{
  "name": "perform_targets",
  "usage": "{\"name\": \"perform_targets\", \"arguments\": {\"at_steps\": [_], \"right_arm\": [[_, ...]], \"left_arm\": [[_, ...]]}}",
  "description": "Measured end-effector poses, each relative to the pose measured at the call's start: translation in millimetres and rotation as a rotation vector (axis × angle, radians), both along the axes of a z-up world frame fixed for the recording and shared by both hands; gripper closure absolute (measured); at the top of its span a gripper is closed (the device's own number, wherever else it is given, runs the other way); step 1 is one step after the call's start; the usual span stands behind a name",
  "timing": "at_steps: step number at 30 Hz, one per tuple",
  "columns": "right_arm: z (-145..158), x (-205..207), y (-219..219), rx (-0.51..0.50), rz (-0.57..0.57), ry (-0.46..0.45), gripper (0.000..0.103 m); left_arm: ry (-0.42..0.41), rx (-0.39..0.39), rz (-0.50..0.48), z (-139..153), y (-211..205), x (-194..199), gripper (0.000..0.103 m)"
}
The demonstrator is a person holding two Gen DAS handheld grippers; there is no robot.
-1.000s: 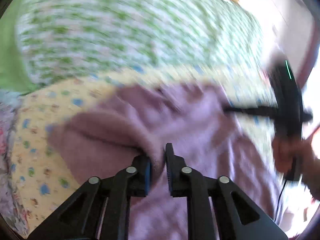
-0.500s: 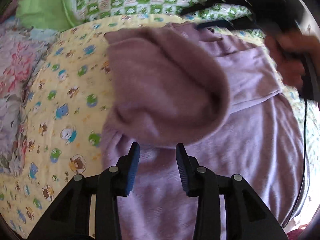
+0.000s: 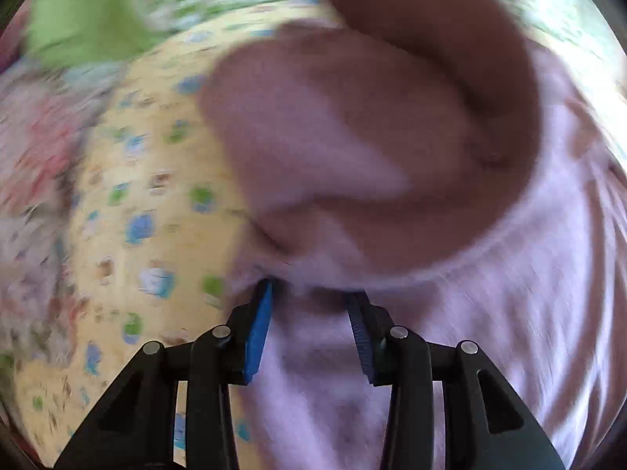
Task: Fold small clothes
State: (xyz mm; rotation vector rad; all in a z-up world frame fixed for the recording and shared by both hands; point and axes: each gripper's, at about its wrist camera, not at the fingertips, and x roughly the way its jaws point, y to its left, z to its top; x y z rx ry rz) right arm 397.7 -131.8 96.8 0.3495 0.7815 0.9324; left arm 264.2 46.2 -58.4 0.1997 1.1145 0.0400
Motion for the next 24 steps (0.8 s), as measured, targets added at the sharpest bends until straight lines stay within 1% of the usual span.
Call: {"name": "perform_targets", "arguments": {"at_steps": [1, 2, 3, 4, 5, 6, 7, 8, 9, 10, 11, 12, 13, 14, 15, 17, 20, 21, 24], "right_arm": [[21.7, -14.0, -34.5, 0.083, -0.076, -0.064, 0.096], [34.1, -27.6, -68.2, 0.136, -0.162, -0.107, 0.096], [34.6, -40.0, -104.9, 0.161, -0.271, -0.113, 0.096], [25.0, -47.8, -134.7, 0.163, -0.355, -0.095, 0.096], [6.9, -52.9, -161.4, 0.154, -0.429, -0.066, 0.096], [-20.7, -54.9, -186.8, 0.145, -0.495, -0.007, 0.097], [-52.0, -55.1, -208.5, 0.133, -0.55, 0.075, 0.097], [-75.9, -55.0, -222.5, 0.123, -0.586, 0.139, 0.099], [-105.9, -58.2, -237.9, 0.102, -0.629, 0.211, 0.103], [-121.9, -60.2, -244.7, 0.087, -0.646, 0.249, 0.103], [-137.6, -63.2, -251.6, 0.072, -0.654, 0.284, 0.103], [-150.2, -67.2, -253.6, 0.08, -0.642, 0.317, 0.103], [-156.3, -69.3, -253.4, 0.101, -0.63, 0.34, 0.102], [-160.2, -72.5, -249.1, 0.113, -0.622, 0.364, 0.102], [-160.3, -73.9, -244.7, 0.114, -0.611, 0.379, 0.101], [-162.7, -73.3, -227.0, 0.101, -0.558, 0.398, 0.099], [-173.0, -67.5, -195.3, -0.009, -0.493, 0.413, 0.088], [-178.2, -64.8, -189.2, -0.025, -0.472, 0.425, 0.084], [-193.1, -55.3, -170.5, -0.031, -0.427, 0.461, 0.082]], "left_arm": [[-0.007, -0.019, 0.095, 2.2, 12.0, 8.2, 0.065], [-0.016, -0.055, 0.196, 4.1, 26.5, 13.5, 0.07], [-0.023, -0.089, 0.263, 4.7, 37.2, 15.3, 0.079], [-0.033, -0.121, 0.321, 4.7, 46.7, 14.8, 0.08], [-0.044, -0.146, 0.369, 3.9, 52.7, 13.3, 0.08], [-0.045, -0.146, 0.399, 1.9, 55.0, 12.1, 0.078], [-0.046, -0.133, 0.429, -0.6, 55.8, 10.4, 0.078], [-0.054, -0.133, 0.447, -2.3, 55.6, 8.3, 0.078], [-0.061, -0.142, 0.455, -2.8, 55.7, 6.0, 0.078], [-0.06, -0.148, 0.454, -2.8, 55.6, 5.5, 0.078], [-0.054, -0.138, 0.443, -2.7, 53.3, 5.6, 0.078], [-0.056, -0.12, 0.432, -0.5, 51.0, 5.7, 0.077], [-0.058, -0.1, 0.43, 0.8, 48.4, 5.5, 0.073], [-0.057, -0.073, 0.437, 1.6, 47.0, 3.1, 0.06], [-0.059, -0.062, 0.443, 1.6, 45.9, -1.0, 0.057], [-0.063, -0.081, 0.453, 4.0, 52.0, -6.4, 0.057], [-0.051, -0.101, 0.456, 0.3, 59.8, -8.5, 0.057], [-0.048, -0.1, 0.455, -0.6, 60.1, -8.6, 0.057], [-0.045, -0.119, 0.435, -1.2, 58.6, -6.9, 0.058]]}}
